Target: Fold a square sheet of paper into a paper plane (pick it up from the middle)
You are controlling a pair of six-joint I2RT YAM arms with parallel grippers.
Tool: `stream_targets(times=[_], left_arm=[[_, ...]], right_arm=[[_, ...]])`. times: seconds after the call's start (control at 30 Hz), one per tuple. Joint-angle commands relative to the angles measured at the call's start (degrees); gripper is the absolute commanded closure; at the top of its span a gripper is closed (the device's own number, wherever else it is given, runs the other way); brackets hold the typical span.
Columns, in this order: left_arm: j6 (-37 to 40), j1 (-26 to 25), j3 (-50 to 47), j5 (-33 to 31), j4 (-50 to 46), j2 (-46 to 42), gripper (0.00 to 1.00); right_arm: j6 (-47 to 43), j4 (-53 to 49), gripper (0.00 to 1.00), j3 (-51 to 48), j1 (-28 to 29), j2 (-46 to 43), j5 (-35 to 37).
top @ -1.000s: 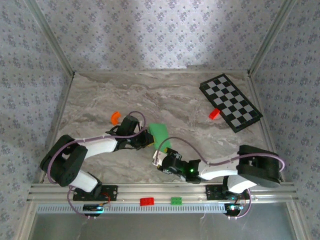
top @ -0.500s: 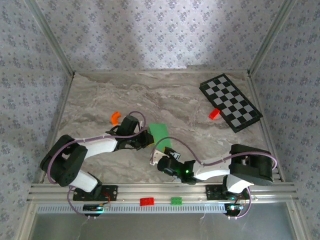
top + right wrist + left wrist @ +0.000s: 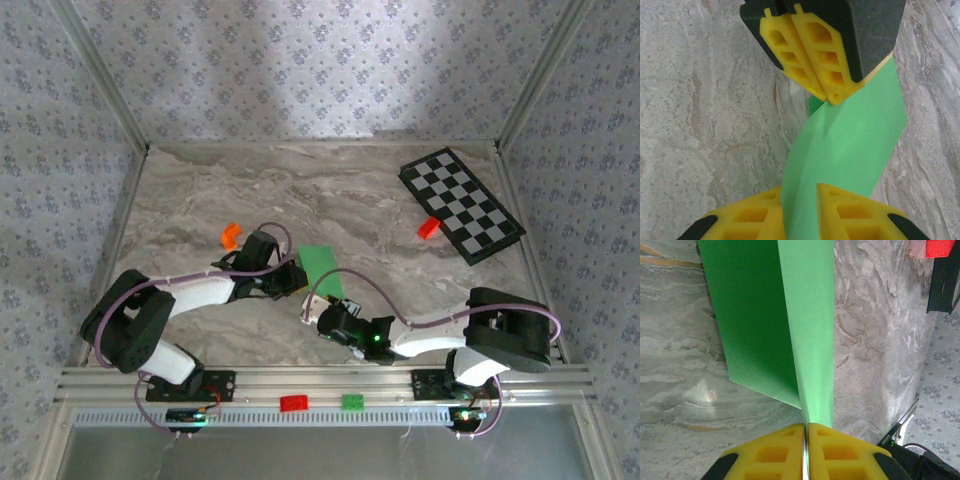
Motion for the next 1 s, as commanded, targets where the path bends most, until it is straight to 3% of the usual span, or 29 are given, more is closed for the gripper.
stream_targets(times=[0.0,0.2,0.77,0.9,0.97], left_arm=[[1.1,-0.1,1.9,1.1,-0.8,-0.5,0.89],[1.0,-0.2,1.6,1.0,-0.5,-0.6,0.89],[1.2,-0.3,1.4,0.6,-1.0,-0.8,0.88],[1.2,-0.3,1.1,-0.9,-1.9,-1.8,0.84],[1.5,-0.3,1.4,-2.0,-3.4,-2.5,0.74]], right_arm=[[1.4,0.8,0.76,0.0,-0.3,-1.0,-1.4],[2.2,0.6,0.76,-0.3,-0.4,-0.9,-1.5],[4.2,-0.5,0.94,-0.5,-1.1,-2.0,-3.4],[4.9,-1.3,0.98,-0.4,-1.5,-2.3,-4.7],[6.3,-2.4,0.98,-0.1,-1.9,-2.8,-6.6]])
